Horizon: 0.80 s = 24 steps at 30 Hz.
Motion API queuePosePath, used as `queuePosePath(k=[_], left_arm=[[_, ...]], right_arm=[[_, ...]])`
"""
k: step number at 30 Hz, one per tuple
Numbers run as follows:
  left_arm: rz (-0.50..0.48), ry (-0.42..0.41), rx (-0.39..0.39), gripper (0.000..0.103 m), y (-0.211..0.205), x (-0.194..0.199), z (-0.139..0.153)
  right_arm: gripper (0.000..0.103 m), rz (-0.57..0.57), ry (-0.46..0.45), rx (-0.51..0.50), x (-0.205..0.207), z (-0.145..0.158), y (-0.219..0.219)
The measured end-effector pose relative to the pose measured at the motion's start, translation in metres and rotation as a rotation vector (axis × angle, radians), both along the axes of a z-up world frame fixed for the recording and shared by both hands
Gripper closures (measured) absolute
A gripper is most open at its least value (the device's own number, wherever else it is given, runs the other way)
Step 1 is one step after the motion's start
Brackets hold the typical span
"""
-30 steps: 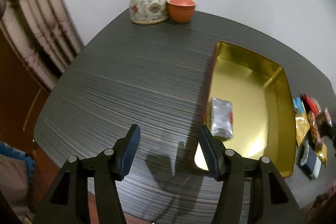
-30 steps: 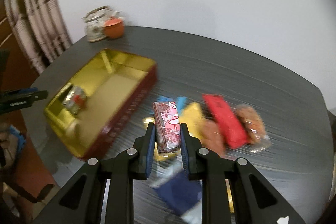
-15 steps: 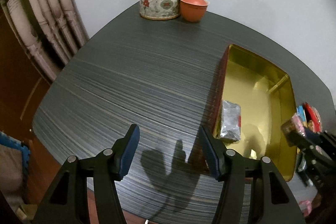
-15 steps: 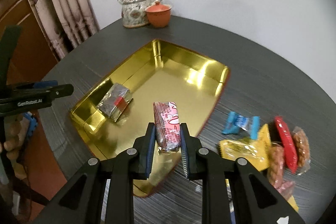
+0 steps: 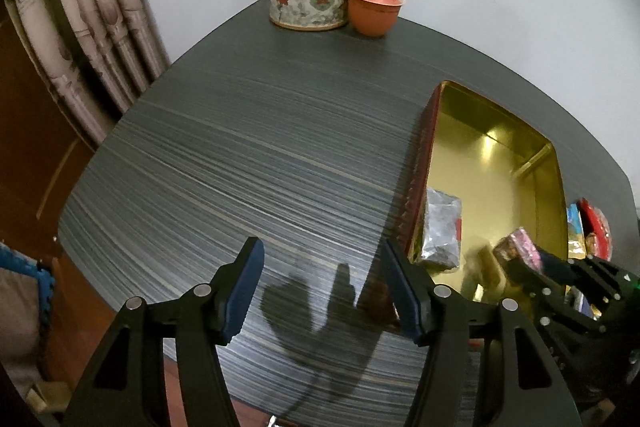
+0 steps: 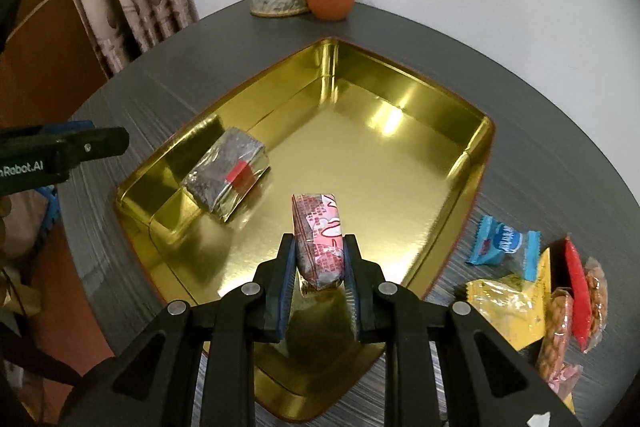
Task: Organize snacks
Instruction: 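Carry the pink packet into the tin with the right gripper and release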
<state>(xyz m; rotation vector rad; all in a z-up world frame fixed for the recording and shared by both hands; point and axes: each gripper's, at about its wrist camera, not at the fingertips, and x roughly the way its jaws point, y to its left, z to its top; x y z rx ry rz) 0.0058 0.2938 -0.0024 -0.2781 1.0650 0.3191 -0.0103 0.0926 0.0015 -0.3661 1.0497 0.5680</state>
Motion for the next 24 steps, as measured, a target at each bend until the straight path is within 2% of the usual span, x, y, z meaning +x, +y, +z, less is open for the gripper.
queuePosePath(k=[19,24], left_arm=[[-0.022,0.011,0.000,0.040,-0.005,0.002,-0.001],[-0.046,-0.005,0.009,0.040,-0.010,0.001,0.003]], right_arm=[[0.080,-0.005,0.006,0.009,-0.003,-0.005,0.002],[0.072,-0.024,-0.002,0.044,-0.005,0.010,-0.009]])
